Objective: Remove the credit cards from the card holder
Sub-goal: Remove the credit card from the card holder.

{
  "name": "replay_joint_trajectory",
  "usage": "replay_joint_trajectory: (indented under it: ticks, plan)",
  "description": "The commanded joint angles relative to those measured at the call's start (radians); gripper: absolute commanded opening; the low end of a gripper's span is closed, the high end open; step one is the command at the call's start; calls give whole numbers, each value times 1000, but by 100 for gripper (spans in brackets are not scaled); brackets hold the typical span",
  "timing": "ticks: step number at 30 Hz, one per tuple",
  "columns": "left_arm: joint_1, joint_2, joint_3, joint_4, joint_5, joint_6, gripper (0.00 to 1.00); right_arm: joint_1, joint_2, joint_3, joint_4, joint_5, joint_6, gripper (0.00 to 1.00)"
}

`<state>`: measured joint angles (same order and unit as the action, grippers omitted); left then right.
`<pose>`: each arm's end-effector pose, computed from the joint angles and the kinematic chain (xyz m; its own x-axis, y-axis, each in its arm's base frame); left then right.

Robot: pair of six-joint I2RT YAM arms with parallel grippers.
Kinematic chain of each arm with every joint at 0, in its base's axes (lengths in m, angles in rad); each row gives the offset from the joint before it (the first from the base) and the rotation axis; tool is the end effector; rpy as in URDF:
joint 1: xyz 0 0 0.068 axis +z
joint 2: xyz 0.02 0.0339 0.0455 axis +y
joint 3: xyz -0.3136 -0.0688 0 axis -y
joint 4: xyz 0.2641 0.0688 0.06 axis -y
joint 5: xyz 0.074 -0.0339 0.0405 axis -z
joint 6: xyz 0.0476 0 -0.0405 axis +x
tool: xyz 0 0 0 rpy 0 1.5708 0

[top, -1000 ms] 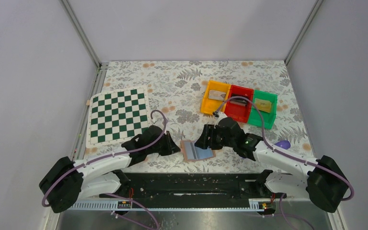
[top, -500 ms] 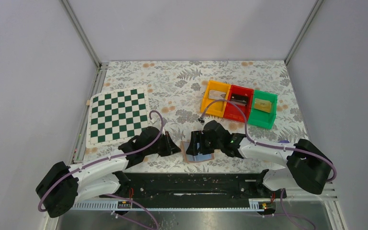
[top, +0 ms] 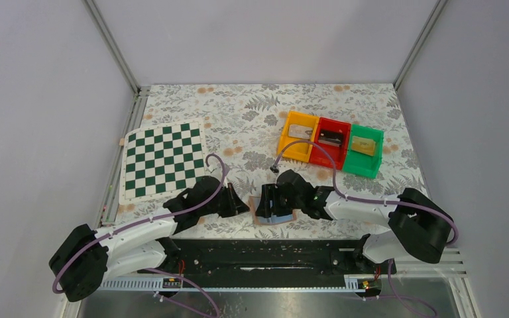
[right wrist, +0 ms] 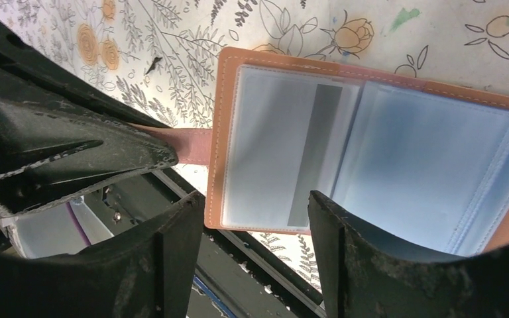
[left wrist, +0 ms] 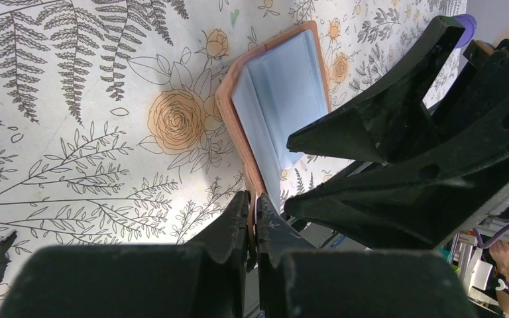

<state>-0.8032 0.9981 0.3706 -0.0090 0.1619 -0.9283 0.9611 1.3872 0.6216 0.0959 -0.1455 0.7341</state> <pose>0.1308 -0.1466 0.1987 -0.8879 -0.2177 -0.4052 0.1490 0.6972 -0.7012 0.1602 0.2414 0.2069 -0.8509 -0.0607 -0.5218 -0.4124 0.6924 0.5920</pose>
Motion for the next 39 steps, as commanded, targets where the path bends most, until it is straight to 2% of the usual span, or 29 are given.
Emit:
replay_joint_trajectory:
  ticks: [1,7,14,18,22,27,31,39]
  plan:
    - [-1,-20,-8,30,18,-7,0,11,30,22,19,29,7,64]
    - [0,-20,-2,24,22,-2,0,12,44,32,-3,43,-1,59]
    - [0,-12,1,23,25,0,0,13,64,42,18,6,3,67]
    - [-1,-1,-3,37,33,-6,0,21,106,41,43,-9,13,67]
    - [-1,-7,1,31,39,-6,0,26,91,33,15,46,7,61]
    - [-1,-22,1,11,30,2,0,34,10,42,-124,195,-10,54]
    - [-1,-21,4,-19,18,14,0,33,-63,47,-206,275,-25,53]
    - [0,-16,-1,-33,12,21,0,32,-94,30,-227,312,-39,55]
